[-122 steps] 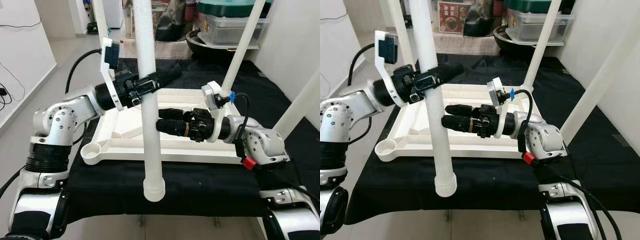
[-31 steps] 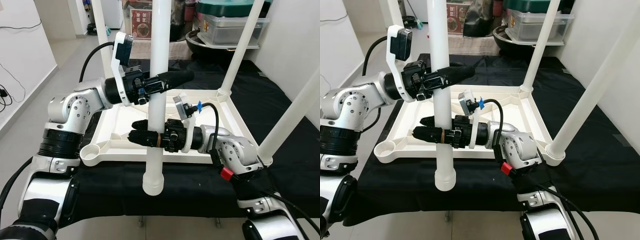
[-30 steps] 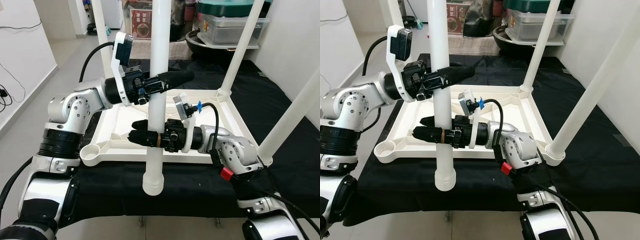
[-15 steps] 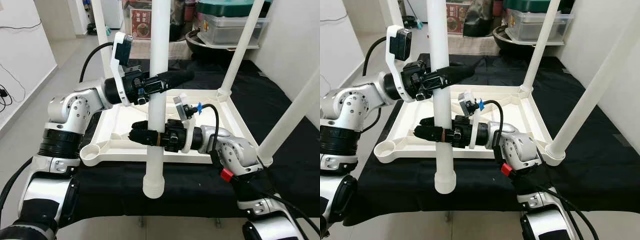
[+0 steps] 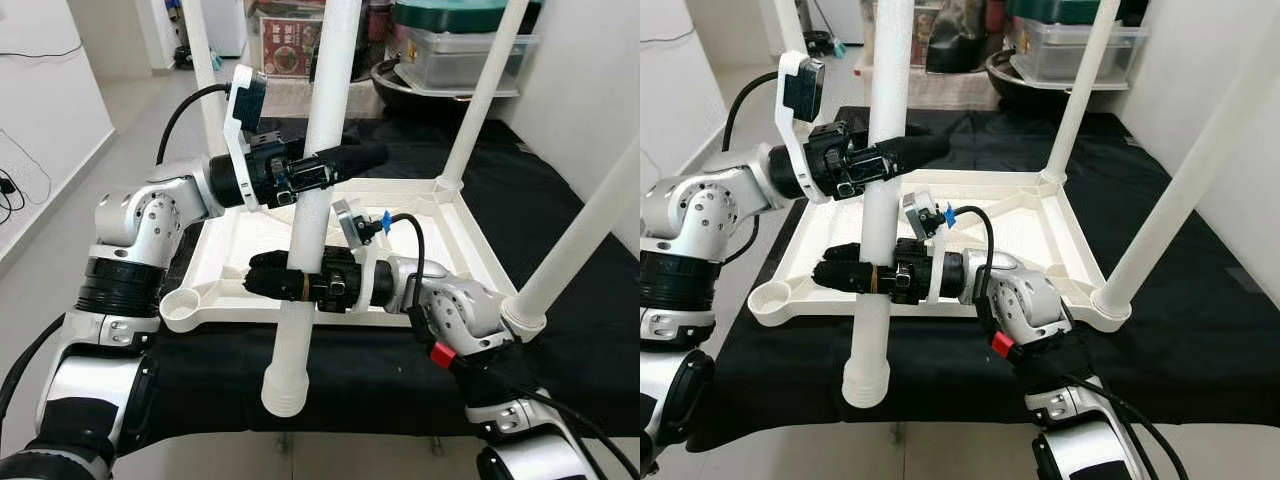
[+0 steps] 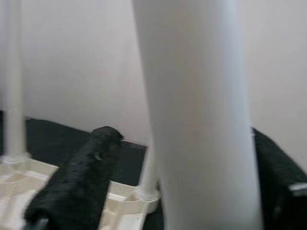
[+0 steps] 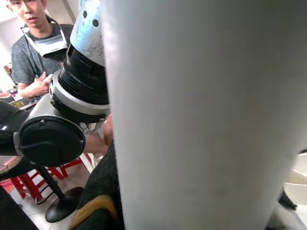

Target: Building children table

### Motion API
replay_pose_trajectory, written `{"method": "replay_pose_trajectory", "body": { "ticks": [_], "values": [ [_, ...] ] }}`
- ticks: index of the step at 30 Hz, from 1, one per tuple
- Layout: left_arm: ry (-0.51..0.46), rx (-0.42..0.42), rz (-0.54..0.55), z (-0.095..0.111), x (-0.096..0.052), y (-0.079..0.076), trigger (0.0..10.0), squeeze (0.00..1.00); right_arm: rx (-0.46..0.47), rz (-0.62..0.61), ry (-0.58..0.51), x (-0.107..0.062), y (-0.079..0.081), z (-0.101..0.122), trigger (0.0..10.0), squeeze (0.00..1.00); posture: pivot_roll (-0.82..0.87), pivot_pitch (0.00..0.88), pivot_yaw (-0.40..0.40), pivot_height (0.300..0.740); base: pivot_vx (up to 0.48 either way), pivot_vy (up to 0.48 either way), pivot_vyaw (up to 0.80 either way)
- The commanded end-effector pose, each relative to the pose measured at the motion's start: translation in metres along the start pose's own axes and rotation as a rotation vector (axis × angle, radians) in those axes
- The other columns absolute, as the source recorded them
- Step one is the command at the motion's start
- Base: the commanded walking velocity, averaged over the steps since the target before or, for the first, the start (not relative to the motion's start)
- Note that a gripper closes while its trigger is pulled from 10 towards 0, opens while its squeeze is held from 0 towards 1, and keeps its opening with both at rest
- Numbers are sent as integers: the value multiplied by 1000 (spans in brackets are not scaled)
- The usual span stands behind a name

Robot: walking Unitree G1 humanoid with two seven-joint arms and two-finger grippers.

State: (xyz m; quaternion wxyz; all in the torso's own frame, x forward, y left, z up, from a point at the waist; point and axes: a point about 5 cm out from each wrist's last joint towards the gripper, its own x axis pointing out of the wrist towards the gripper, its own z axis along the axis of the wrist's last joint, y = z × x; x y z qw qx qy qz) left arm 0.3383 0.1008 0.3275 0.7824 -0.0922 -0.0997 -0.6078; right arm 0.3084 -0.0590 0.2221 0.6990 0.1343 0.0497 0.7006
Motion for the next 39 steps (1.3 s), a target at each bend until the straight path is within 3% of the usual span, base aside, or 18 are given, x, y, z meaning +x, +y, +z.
{"method": "replay_pose_trajectory", "body": {
  "ticks": [1, 2, 11, 19, 21, 24, 28, 31, 32, 33, 34, 35, 36, 39],
  "values": [
    [5, 38, 88, 2, -9, 8, 10000, 1000, -48, 43, -22, 3, 4, 11, 0, 0, 35, 26, -20, 740, 0, 0, 0],
    [-6, 39, 98, 4, -13, 9, 10000, 0, -53, 35, -23, 2, 3, 12, 0, 0, 36, 27, -21, 740, 0, 0, 0],
    [-61, 20, 135, 14, -24, 8, 10000, 0, -74, -29, -43, -6, -5, 20, 0, 0, 37, 28, -22, 740, 0, 0, 0],
    [-113, 34, 188, 18, -39, -2, 10000, 0, -102, -143, -63, -16, -18, 26, 0, 0, 39, 28, -26, 740, 0, 0, 0],
    [-119, 44, 203, 17, -41, -3, 10000, 0, -119, -198, -82, -18, -24, 31, 0, 0, 39, 28, -26, 740, 0, 0, 0],
    [-162, 55, 311, 11, -52, -6, 10000, 0, -150, -426, -220, -35, -45, 59, 0, 0, 41, 22, -28, 740, 0, 0, 0],
    [-179, 72, 369, 8, -58, -8, 10000, 0, -167, -495, -276, -43, -50, 71, 0, 0, 44, 20, -30, 740, 0, 0, 0],
    [-244, 103, 585, -3, -74, -7, 10000, 0, -253, -711, -412, -58, -56, 100, 0, 0, 44, 15, -36, 740, 0, 0, 0],
    [-244, 103, 585, -3, -74, -7, 10000, 0, -253, -711, -412, -58, -56, 100, 0, 0, 44, 15, -36, 740, 0, 0, 0],
    [-249, 139, 675, -9, -79, -9, 10000, 0, -285, -797, -451, -64, -57, 108, 1922, 0, 42, 15, -36, 740, 0, 0, 0],
    [-249, 166, 726, -13, -82, -11, 10000, 0, -303, -847, -470, -67, -58, 112, 1922, 0, 42, 15, -36, 740, 0, 0, 0],
    [-237, 184, 764, -20, -83, -14, 10000, 0, -339, -883, -473, -68, -57, 113, 10000, 0, 42, 12, -38, 740, 0, 0, 0],
    [-237, 184, 764, -20, -83, -14, 10000, 0, -339, -883, -473, -68, -57, 113, 10000, 0, 42, 12, -38, 740, 0, 0, 0],
    [-189, 160, 890, -53, -86, -31, 10000, 0, -483, -993, -455, -66, -53, 107, 10000, 0, 50, 13, -44, 740, 0, 0, 0]
  ]
}}
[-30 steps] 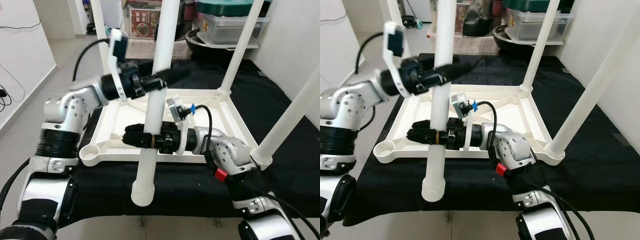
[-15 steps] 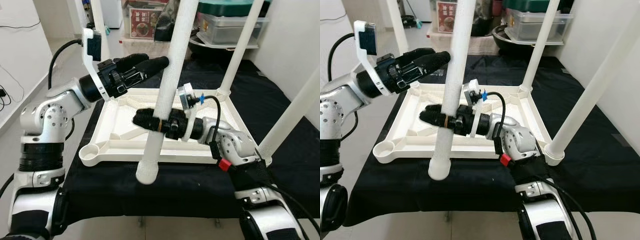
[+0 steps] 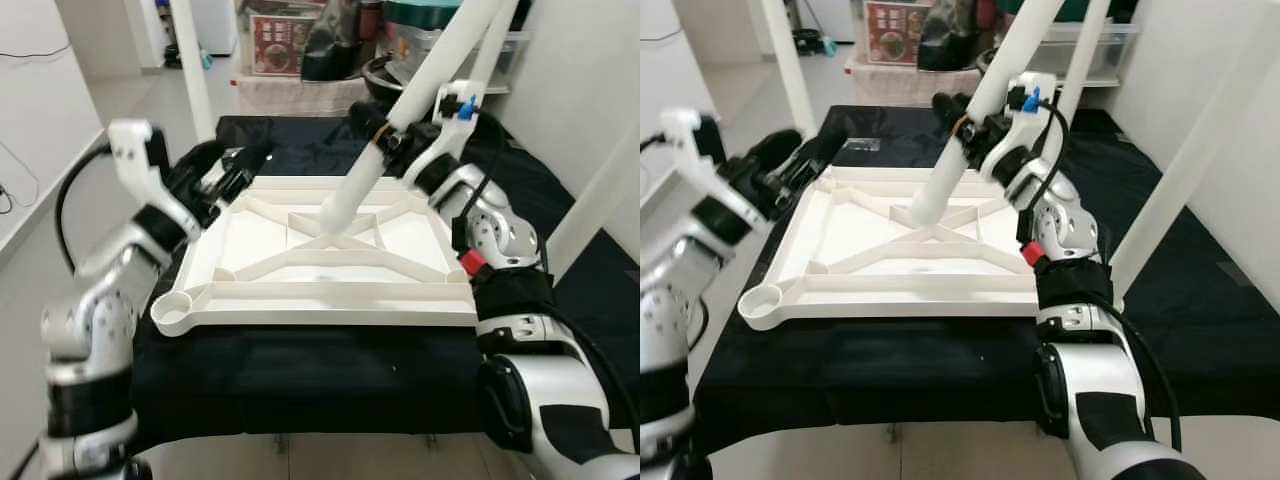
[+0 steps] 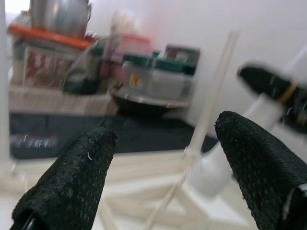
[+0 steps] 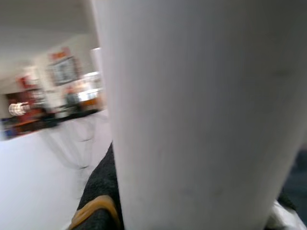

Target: Building children table

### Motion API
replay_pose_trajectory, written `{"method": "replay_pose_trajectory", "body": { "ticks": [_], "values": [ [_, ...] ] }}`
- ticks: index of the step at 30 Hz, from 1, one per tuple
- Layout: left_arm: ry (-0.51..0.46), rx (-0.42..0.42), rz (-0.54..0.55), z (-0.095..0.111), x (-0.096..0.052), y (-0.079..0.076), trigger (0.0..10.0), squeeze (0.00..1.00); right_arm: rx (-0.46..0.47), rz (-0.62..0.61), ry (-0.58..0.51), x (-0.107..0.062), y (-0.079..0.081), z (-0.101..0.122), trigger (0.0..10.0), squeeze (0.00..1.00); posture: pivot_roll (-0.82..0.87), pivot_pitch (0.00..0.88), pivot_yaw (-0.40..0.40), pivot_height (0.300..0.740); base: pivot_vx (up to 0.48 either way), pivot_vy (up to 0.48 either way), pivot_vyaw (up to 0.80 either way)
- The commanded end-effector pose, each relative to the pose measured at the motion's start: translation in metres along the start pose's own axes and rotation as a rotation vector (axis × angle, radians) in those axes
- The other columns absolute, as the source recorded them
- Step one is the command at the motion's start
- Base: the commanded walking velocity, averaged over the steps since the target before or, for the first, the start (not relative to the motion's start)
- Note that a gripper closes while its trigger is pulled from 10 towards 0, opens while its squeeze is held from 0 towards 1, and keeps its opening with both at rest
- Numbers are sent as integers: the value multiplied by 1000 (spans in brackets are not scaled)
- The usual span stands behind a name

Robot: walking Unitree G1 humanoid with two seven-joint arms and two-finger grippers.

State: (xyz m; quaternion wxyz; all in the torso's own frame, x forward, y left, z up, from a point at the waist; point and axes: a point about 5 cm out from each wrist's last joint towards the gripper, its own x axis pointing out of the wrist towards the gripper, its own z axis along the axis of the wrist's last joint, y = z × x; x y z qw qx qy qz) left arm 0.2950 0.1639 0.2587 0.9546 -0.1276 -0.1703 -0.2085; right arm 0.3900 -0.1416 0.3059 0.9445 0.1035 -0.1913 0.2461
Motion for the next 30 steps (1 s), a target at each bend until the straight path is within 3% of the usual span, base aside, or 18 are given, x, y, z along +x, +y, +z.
{"method": "replay_pose_trajectory", "body": {
  "ticks": [1, 3, 4, 8, 15, 18, 21, 24, 28, 30],
  "values": [
    [5, 20, 31, -5, -5, -6, 10000, 0, -58, -10, -16, -2, 6, -3, 10000, 0, 50, 13, -44, 740, 0, 0, 0],
    [61, 50, 75, -23, -19, -13, 10000, 0, -93, -26, -40, -9, 13, -10, 10000, 0, 48, 14, -46, 740, 0, 0, 0],
    [61, 50, 75, -23, -19, -13, 10000, 0, -93, -26, -40, -9, 13, -10, 10000, 0, 48, 14, -46, 740, 0, 0, 0],
    [122, 7, 112, -45, -36, -26, 10000, 0, -110, -46, -52, -21, 23, -20, 10000, 0, 41, 18, -48, 740, 0, 0, 0],
    [138, -3, 163, -54, -44, -32, 10000, 0, -128, -70, -48, -24, 23, -26, 10000, 0, 38, 31, -59, 740, 0, 0, 0],
    [155, 42, 200, -59, -53, -38, 10000, 0, -88, -59, -30, -27, 28, -34, 10000, 0, 40, 47, -70, 740, 0, 0, 0],
    [161, 42, 205, -61, -55, -40, 10000, 0, -73, -42, -23, -28, 31, -36, 10000, 0, 40, 47, -70, 740, 0, 0, 0],
    [170, 26, 210, -64, -59, -45, 10000, 0, 12, 40, -7, -30, 40, -40, 10000, 0, 38, 57, -76, 740, 0, 0, 0],
    [194, 5, 200, -70, -65, -56, 10000, 0, 79, 159, 17, -31, 53, -45, 10000, 0, 34, 71, -74, 740, 0, 0, 0],
    [194, 5, 200, -70, -65, -56, 10000, 0, 79, 159, 17, -31, 53, -45, 10000, 0, 34, 71, -74, 740, 0, 0, 0]
  ]
}}
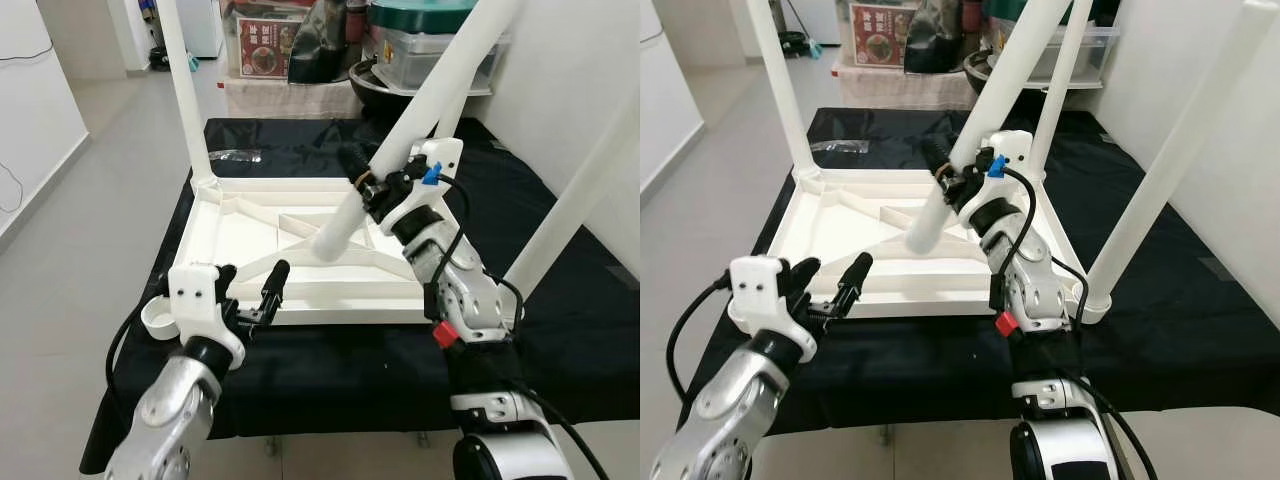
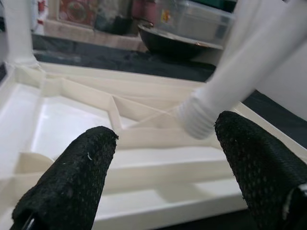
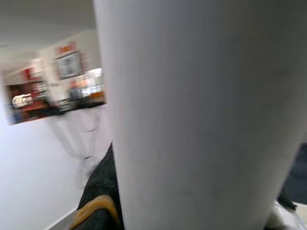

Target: Building children table

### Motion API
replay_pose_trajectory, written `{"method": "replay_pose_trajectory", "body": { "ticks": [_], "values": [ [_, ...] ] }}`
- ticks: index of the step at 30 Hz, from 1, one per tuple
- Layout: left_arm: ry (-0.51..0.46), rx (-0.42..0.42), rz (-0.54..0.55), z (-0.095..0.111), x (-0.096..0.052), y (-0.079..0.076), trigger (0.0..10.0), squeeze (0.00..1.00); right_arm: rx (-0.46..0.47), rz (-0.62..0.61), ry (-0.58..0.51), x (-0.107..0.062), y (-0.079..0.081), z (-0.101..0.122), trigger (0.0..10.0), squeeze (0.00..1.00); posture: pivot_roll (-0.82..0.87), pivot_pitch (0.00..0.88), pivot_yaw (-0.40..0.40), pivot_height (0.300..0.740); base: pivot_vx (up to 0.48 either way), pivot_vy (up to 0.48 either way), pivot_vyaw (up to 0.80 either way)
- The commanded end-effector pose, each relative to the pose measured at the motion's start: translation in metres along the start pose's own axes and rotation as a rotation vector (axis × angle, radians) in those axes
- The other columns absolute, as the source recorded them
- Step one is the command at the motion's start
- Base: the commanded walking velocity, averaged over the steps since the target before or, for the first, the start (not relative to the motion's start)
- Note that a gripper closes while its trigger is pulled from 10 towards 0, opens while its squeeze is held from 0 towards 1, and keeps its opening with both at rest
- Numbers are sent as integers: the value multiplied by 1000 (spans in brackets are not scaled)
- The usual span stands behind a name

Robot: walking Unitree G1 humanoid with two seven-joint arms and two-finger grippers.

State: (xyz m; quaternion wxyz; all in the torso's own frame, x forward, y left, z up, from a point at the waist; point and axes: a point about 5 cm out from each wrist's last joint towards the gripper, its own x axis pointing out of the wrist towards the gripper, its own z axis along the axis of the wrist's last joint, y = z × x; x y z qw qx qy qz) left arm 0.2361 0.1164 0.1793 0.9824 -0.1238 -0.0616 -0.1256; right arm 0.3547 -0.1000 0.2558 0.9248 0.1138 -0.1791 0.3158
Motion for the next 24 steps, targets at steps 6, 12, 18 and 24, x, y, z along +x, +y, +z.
{"method": "replay_pose_trajectory", "body": {
  "ticks": [6, 12, 18, 24],
  "values": [
    [-16, 26, 16, 4, -2, -4, 10000, 0, -44, 18, 3, 23, 6, 1, 10000, 0, 47, 79, -93, 740, 0, 0, 0],
    [-20, 38, 27, 7, -1, 0, 10000, 0, -59, -52, 7, 21, 1, -1, 10000, 0, 49, 84, -89, 740, 0, 124, 0],
    [-16, 32, 39, 6, -1, 2, 10000, 0, -50, -66, 7, 17, -3, 0, 10000, 0, 45, 85, -88, 740, 0, 454, 0],
    [-17, 37, 35, 6, 1, 1, 10000, 0, -62, -64, 11, 17, -6, -1, 10000, 0, 42, 87, -87, 740, 0, 476, 0]
  ]
}}
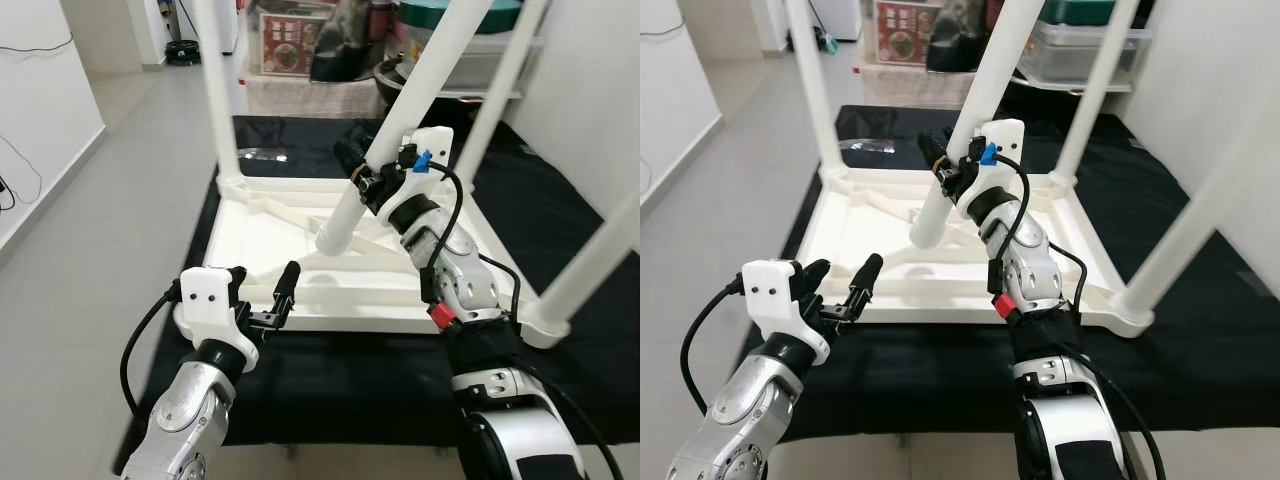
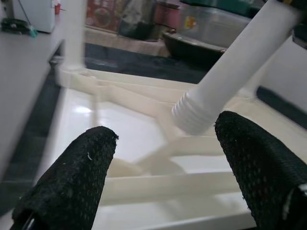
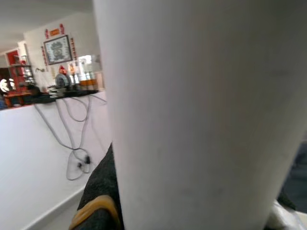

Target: Building children table

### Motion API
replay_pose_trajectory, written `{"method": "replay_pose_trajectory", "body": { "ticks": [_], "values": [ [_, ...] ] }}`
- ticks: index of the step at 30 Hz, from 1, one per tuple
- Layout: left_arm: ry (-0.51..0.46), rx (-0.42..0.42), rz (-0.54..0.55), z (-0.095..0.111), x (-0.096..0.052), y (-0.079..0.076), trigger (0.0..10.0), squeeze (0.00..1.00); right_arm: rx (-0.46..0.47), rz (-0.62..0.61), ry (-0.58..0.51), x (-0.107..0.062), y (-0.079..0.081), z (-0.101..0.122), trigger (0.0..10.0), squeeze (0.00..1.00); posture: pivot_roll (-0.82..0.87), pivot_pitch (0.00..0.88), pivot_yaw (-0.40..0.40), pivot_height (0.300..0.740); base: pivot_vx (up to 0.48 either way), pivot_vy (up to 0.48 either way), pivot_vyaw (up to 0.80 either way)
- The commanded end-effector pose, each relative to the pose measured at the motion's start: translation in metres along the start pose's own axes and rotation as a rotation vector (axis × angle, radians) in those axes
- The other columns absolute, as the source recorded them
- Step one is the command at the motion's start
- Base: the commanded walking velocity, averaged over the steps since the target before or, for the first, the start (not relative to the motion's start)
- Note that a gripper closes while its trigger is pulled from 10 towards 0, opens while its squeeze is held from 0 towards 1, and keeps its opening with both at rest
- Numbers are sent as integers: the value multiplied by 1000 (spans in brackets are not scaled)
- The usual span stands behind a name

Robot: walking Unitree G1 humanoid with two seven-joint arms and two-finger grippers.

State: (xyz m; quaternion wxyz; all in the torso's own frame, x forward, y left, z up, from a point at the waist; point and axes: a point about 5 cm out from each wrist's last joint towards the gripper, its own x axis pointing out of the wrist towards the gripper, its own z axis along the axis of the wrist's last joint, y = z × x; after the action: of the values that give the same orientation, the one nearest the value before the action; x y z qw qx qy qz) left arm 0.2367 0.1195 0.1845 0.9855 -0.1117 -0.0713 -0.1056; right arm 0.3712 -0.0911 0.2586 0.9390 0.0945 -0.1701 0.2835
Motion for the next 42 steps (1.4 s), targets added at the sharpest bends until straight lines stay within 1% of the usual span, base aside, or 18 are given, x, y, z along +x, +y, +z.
{"method": "replay_pose_trajectory", "body": {
  "ticks": [1, 3, 9, 18, 23, 24, 25, 33, 36, 39, 42],
  "values": [
    [3, 7, -1, 0, 0, -1, 10000, 0, -17, -1, -16, -1, -3, 4, 10000, 0, 42, 87, -87, 740, 0, 476, 0],
    [6, 18, 8, 0, 0, -1, 10000, 0, -28, -9, -15, -1, -4, 3, 10000, 0, 43, 91, -84, 740, 0, 0, 0],
    [7, 16, 17, 0, 0, 0, 10000, 0, -31, -17, -15, -1, -5, 2, 10000, 0, 42, 93, -86, 740, 0, 0, 0],
    [4, 35, 20, -1, -1, -2, 10000, 0, -49, -16, -18, 4, -14, 8, 10000, 0, 39, 83, -90, 740, 0, 0, 0],
    [5, 41, 30, -1, -1, -1, 10000, 0, -50, -16, -20, 5, -14, 9, 10000, 0, 40, 86, -90, 740, 0, -243, 0],
    [8, 28, 36, -2, 0, -1, 10000, 0, -48, -16, -20, 5, -14, 9, 10000, 0, 39, 84, -89, 740, 274, -259, 0],
    [8, 13, 55, -2, 1, 0, 10000, 0, -51, -15, -19, 5, -14, 8, 10000, 0, 40, 79, -88, 740, 0, 0, 0],
    [13, 20, 83, -3, 2, 4, 10000, 0, -50, -11, -19, 4, -15, 8, 10000, 0, 37, 73, -86, 740, 0, 0, 0],
    [14, 14, 92, -4, 2, 4, 10000, 0, -35, 20, -20, 5, -14, 8, 10000, 0, 36, 73, -87, 740, 0, 0, 0],
    [16, 12, 94, -5, 1, 3, 10000, 0, 4, 109, -2, 8, -9, 8, 10000, 0, 36, 71, -87, 740, 0, 0, 0],
    [21, 12, 87, -5, -1, 2, 10000, 0, 30, 171, 16, 9, -6, 7, 10000, 0, 37, 70, -88, 740, 0, 0, 0]
  ]
}}
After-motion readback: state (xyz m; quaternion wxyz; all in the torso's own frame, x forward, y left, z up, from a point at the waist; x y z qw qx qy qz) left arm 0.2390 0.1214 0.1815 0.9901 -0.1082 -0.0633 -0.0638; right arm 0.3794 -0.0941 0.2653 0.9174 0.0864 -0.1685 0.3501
